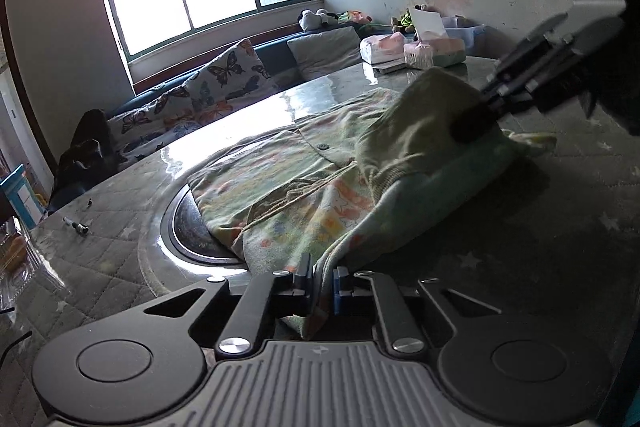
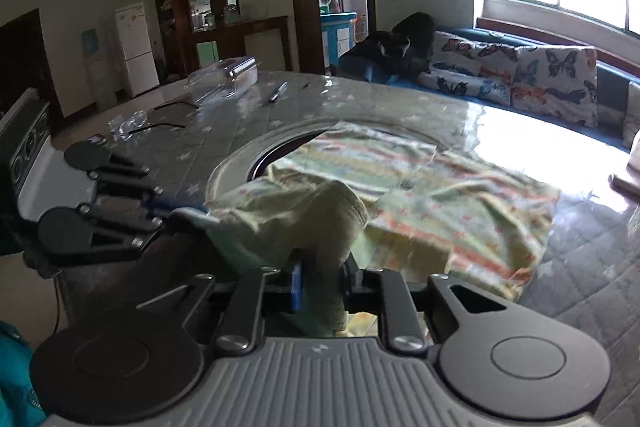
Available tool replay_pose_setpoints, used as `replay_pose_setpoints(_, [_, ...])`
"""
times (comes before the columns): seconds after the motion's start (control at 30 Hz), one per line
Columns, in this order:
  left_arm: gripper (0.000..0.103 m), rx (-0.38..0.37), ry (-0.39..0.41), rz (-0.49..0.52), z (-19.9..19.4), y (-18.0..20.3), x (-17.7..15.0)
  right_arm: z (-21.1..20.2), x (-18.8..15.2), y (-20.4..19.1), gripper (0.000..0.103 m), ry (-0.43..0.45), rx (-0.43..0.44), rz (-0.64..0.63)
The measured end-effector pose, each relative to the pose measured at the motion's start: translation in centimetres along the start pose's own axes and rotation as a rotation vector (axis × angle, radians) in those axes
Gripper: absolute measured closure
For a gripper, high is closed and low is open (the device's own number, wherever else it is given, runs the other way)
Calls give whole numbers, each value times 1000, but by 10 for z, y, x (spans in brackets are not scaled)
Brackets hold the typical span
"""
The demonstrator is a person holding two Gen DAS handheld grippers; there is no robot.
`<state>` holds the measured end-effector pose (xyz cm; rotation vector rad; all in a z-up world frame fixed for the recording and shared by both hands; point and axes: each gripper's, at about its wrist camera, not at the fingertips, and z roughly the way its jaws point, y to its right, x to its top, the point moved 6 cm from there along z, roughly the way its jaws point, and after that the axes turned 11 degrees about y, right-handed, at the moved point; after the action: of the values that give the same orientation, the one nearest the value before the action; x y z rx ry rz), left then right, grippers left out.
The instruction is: Fold clothes
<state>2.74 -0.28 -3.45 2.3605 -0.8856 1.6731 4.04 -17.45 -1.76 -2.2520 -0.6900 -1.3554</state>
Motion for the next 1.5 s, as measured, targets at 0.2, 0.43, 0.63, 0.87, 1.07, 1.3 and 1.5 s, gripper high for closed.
replay_pose_setpoints(0.2, [96,-2,24,-17,-10,4,8,-15,-10,-10,98,12,5,0])
replay_pose_setpoints(0.43, [97,-42,67,-9,-45,18,22,-60,-1,-31,99,77,28,-54])
replay_pose_setpoints(0.63, [97,-82,92,-46,-89,36,31,-103,10,-54,99,109,41,-94])
replay_pose_setpoints(0.87, [97,-57,129,-84,-84,23,53,-101,40,-49,99,140,11,-132])
replay_pose_setpoints(1.07, [97,-20,134,-131,-42,-17,75,-59,78,-20,99,151,-13,-159])
replay_pose_setpoints(1.3, [97,15,29,-196,38,-68,79,17,106,23,99,103,-42,-153])
replay_pose_setpoints(1.5, [97,27,-94,-257,97,-98,52,89,96,60,99,18,-71,-83])
